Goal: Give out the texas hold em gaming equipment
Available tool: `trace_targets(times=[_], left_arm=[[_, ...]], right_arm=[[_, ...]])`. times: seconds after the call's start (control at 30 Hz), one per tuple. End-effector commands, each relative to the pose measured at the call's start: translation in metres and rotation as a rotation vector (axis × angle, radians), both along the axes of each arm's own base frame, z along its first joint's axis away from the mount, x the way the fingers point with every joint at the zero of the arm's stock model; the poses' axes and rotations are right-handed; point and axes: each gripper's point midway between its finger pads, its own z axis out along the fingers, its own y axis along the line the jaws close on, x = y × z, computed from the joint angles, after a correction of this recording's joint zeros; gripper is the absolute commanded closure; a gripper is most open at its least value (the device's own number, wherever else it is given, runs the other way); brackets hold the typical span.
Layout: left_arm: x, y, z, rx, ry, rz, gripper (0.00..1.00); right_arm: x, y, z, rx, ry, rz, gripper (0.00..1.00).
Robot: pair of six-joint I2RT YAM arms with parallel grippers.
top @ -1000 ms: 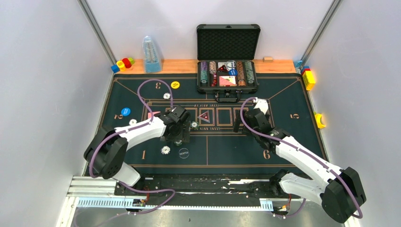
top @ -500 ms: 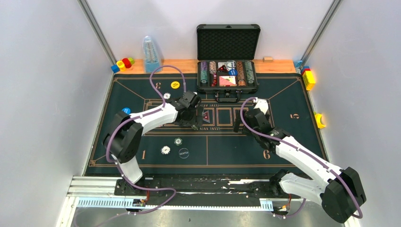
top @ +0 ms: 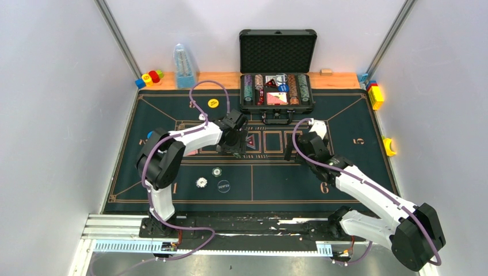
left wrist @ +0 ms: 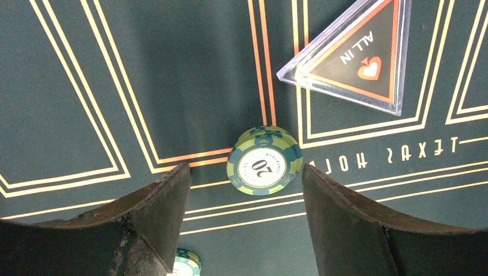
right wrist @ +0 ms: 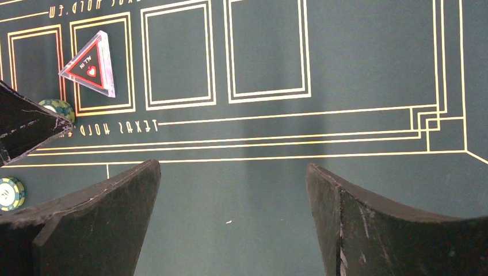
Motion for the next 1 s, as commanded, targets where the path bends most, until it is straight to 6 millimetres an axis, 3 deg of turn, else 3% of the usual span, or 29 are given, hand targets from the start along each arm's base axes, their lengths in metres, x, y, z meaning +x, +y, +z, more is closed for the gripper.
trace_targets(times=[0.0,0.37,0.97], left_arm=[[0.012,-0.01,0.01,-0.033,-0.025,-0.01,0.22],[0.013,-0.014,0.002,-0.03,0.002,-0.013,0.26],[0.003,-0.017,0.0,-0.028,0.032,-0.031,0.42]], right_arm=[[0.006,-0.001,0.007,0.006,-0.041,-0.008,0.0],[0.005,0.0,0.008,0.011,-0.043,-0.005,0.0],[0.005,0.001,0.005,0.007,-0.032,-0.001,0.0]])
